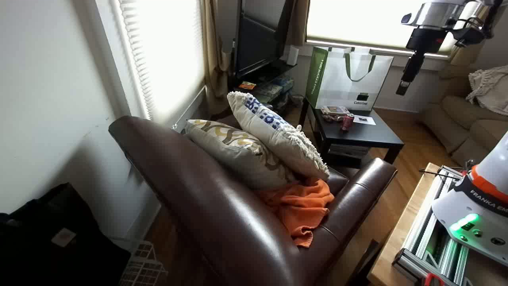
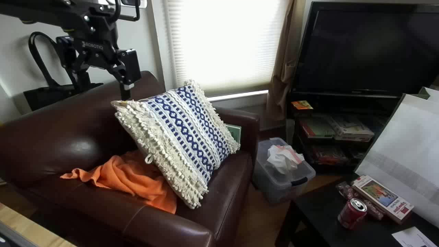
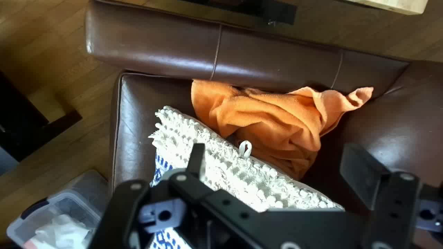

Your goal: Place the blue and white pillow over the top part of the chair

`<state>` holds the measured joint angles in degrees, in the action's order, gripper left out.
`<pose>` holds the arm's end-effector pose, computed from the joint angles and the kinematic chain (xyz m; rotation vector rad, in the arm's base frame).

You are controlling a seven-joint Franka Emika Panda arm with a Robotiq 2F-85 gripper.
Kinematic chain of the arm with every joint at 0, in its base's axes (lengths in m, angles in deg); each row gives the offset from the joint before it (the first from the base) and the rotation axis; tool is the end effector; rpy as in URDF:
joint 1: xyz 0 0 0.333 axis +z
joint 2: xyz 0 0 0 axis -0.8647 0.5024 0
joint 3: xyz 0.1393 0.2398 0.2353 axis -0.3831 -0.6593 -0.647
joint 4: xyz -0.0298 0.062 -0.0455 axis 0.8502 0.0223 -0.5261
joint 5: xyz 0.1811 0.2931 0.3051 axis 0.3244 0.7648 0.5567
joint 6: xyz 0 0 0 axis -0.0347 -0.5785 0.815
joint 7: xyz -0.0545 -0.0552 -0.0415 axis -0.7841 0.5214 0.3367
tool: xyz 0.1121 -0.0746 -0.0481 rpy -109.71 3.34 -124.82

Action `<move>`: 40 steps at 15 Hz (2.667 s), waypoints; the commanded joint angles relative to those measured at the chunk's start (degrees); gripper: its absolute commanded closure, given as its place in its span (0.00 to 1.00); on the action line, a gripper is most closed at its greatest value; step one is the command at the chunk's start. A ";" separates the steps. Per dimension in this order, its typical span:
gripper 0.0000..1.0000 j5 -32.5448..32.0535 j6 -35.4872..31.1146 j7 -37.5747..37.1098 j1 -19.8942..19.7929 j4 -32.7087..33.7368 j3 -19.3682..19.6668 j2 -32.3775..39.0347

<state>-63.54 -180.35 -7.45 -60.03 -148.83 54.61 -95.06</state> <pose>0.3274 -0.0583 0.4027 -3.0072 -0.3135 0.0347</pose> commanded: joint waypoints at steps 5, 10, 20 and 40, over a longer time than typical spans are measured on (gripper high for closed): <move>0.00 0.22 0.10 0.17 -0.30 0.08 -0.30 0.06; 0.00 0.33 -2.81 0.04 0.33 3.33 -0.62 2.67; 0.00 7.22 -4.78 -0.83 6.56 31.57 -4.46 31.05; 0.00 5.83 -0.47 -30.95 8.10 68.01 -12.60 71.84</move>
<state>-53.79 -185.47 -33.02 -53.01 -86.15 41.71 -28.10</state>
